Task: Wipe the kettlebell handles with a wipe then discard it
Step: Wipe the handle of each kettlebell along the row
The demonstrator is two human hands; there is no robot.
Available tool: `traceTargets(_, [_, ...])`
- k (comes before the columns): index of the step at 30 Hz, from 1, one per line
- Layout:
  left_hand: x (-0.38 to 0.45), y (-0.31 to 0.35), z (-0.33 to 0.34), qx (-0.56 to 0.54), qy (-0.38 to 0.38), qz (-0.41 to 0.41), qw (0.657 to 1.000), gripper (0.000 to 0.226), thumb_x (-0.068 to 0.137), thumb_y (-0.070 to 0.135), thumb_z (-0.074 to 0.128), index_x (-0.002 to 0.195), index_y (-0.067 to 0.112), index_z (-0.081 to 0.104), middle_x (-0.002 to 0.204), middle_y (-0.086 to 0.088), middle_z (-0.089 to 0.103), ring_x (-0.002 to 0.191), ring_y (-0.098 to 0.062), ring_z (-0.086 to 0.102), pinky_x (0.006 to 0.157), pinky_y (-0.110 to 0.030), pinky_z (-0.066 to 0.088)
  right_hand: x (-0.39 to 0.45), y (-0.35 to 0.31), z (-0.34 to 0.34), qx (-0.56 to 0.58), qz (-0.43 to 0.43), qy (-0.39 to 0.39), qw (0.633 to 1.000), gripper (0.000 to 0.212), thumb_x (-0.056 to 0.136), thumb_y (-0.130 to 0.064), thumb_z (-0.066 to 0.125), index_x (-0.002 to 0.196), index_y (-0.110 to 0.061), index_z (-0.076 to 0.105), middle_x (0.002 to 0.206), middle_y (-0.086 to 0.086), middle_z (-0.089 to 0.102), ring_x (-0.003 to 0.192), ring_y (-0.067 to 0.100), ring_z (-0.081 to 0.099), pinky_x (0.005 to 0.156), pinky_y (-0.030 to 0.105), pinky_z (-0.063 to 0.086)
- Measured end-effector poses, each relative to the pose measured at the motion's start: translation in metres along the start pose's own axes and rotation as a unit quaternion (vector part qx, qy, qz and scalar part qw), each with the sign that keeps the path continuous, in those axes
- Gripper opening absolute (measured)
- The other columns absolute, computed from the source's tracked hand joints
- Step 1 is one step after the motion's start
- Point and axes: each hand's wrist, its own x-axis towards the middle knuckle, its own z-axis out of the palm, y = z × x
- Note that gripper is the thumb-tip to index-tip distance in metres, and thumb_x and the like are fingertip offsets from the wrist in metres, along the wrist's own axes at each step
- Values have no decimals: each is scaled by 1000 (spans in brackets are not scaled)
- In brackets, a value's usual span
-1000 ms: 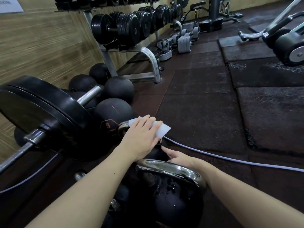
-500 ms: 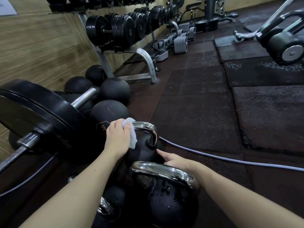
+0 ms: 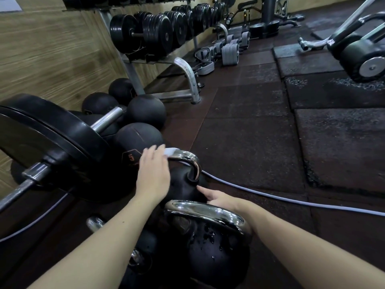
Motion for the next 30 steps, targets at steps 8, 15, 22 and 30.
traceTargets(8, [7, 23, -3, 224, -87, 313, 919, 46, 104, 38, 36, 136, 20, 65, 136, -14, 63, 126, -39, 58, 106, -50, 48, -13, -10, 1, -13, 13, 4, 1000, 85, 91, 0, 56, 163, -13, 13, 169, 4, 21, 155, 17, 25, 124, 25, 24])
traceTargets(15, [6, 13, -12, 106, -47, 108, 987, 58, 103, 40, 21, 129, 9, 62, 123, -10, 66, 117, -37, 59, 107, -45, 37, -21, -14, 3, -4, 0, 1, 1000, 97, 80, -13, 65, 163, -16, 14, 167, 1, 25, 154, 16, 27, 128, 33, 21])
traceTargets(22, [-6, 25, -61, -25, -46, -5, 999, 68, 94, 34, 16, 124, -3, 64, 122, -27, 63, 118, -45, 55, 104, -49, 41, -46, -18, -1, 51, -12, 37, 998, 94, 80, -8, 68, 162, -22, 25, 158, -9, 37, 136, 5, 40, 123, 31, 31])
traceTargets(30, [-48, -2, -90, -123, -46, -141, 981, 36, 113, 26, 31, 103, 9, 61, 102, -6, 67, 100, -28, 62, 80, -37, 42, -95, -61, -7, 66, -59, 148, 985, 55, 95, -14, 70, 147, -17, 53, 135, -6, 61, 120, 9, 61, 109, 23, 42])
